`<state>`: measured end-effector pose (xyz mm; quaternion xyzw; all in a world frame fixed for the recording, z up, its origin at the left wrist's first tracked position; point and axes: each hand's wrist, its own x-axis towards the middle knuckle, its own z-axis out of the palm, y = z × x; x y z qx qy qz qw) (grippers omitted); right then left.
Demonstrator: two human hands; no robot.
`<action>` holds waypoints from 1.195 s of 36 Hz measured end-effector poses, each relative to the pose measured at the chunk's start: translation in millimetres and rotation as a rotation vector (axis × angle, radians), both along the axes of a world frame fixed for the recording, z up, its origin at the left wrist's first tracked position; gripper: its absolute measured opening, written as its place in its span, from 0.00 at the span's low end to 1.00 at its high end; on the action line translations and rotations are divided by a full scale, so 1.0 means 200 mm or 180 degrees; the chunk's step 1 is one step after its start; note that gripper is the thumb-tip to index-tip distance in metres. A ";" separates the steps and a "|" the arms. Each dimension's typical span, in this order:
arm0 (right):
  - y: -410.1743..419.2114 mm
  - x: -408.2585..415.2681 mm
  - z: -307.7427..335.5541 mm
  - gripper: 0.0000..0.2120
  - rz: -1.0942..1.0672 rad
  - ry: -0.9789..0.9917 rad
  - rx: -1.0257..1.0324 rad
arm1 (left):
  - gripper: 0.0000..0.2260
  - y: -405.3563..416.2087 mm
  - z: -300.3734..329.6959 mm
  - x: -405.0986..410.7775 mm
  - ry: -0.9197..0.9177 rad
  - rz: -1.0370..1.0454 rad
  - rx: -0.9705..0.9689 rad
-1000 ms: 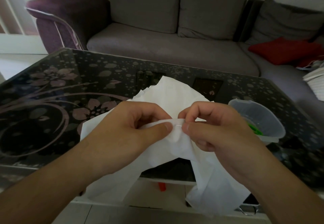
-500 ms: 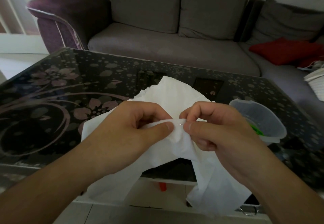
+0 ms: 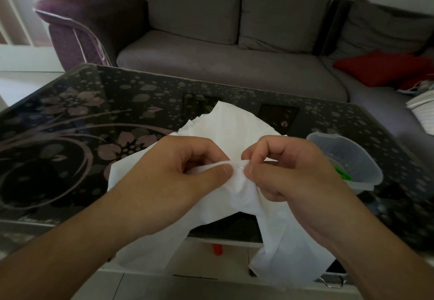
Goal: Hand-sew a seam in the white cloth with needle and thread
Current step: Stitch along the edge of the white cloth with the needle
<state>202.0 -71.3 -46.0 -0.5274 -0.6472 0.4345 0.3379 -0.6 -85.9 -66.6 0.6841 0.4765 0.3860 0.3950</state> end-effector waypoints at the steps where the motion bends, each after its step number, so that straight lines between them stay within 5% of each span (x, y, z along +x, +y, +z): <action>1: 0.00 0.00 0.00 0.07 0.0003 0.0006 0.0005 | 0.06 0.00 0.00 0.00 0.0015 0.0007 0.0008; 17: -0.02 -0.03 0.00 0.08 -0.0130 -0.0141 0.0310 | 0.05 0.00 0.00 0.01 0.0094 -0.0017 0.0111; 33: 0.01 0.01 0.00 0.09 0.0128 0.0773 -0.0155 | 0.06 0.01 -0.01 0.01 0.0061 0.0142 0.0143; 43: 0.02 0.03 0.01 0.08 0.0313 0.0800 -0.0233 | 0.06 0.02 -0.01 0.00 0.0196 0.0111 0.0176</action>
